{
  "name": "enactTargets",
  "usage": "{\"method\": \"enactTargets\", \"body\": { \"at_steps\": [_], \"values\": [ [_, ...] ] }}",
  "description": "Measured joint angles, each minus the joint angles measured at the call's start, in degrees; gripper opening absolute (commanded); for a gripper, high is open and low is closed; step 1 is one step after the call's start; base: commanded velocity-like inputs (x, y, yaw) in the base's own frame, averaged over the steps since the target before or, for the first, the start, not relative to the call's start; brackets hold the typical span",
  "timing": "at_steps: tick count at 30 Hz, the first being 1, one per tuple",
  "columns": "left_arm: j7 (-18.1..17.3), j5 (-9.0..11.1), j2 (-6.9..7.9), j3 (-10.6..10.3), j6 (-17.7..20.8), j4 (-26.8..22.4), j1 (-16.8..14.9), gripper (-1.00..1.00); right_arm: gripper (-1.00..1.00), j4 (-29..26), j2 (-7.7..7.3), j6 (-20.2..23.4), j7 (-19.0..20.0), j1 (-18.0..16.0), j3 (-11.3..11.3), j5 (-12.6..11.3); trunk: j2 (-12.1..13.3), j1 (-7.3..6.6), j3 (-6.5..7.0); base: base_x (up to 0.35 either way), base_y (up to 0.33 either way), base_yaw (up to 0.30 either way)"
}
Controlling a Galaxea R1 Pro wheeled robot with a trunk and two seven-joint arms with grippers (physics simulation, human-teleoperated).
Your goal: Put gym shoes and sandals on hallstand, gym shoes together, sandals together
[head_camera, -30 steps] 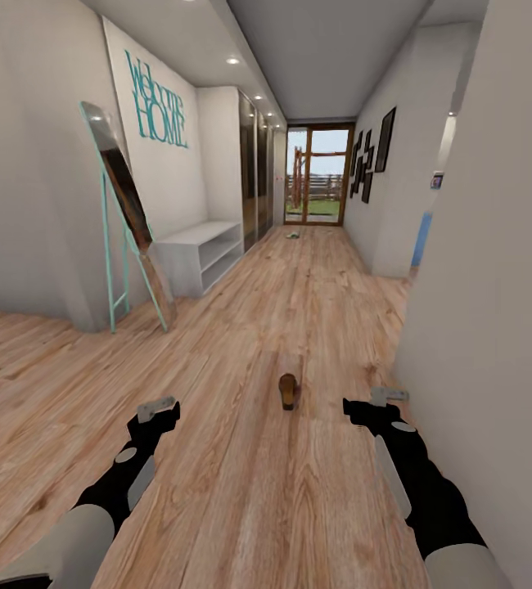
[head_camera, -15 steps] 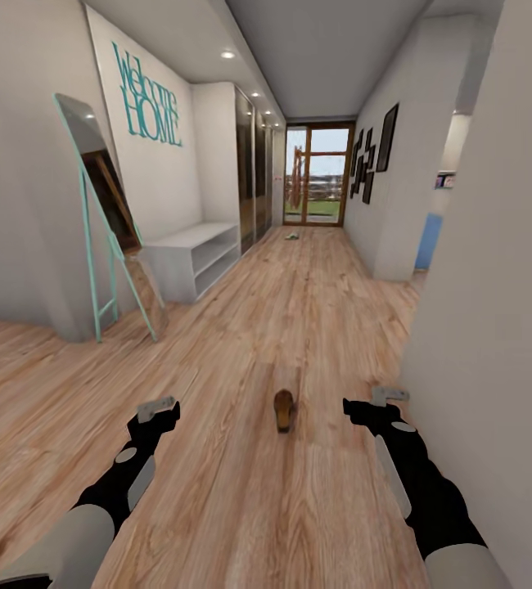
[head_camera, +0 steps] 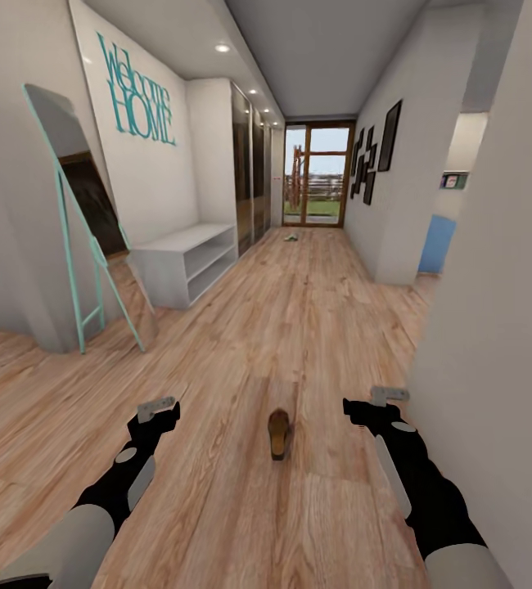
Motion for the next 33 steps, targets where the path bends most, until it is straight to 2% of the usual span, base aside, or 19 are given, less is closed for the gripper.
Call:
{"method": "enactTargets", "body": {
  "at_steps": [11, 20, 33],
  "values": [
    [0.0, 0.0, 0.0, 0.0, 0.0, 0.0, 0.0, 1.0, 1.0, 0.0, 0.0, 0.0, 0.0, 0.0, 0.0, 0.0, 0.0, 0.0, 0.0, 0.349, -0.026, 0.0],
    [0.0, 0.0, -0.07, 0.0, 0.0, 0.0, 0.0, 1.0, 1.0, 0.0, 0.0, 0.0, 0.0, 0.0, 0.0, 0.0, 0.0, 0.01, 0.0, 0.303, -0.191, 0.0],
    [0.0, 0.0, -0.09, 0.0, 0.0, 0.0, 0.0, 1.0, 1.0, 0.0, 0.0, 0.1, 0.0, 0.0, 0.0, 0.0, 0.0, 0.03, 0.0, 0.059, -0.048, 0.0]
  ]
}}
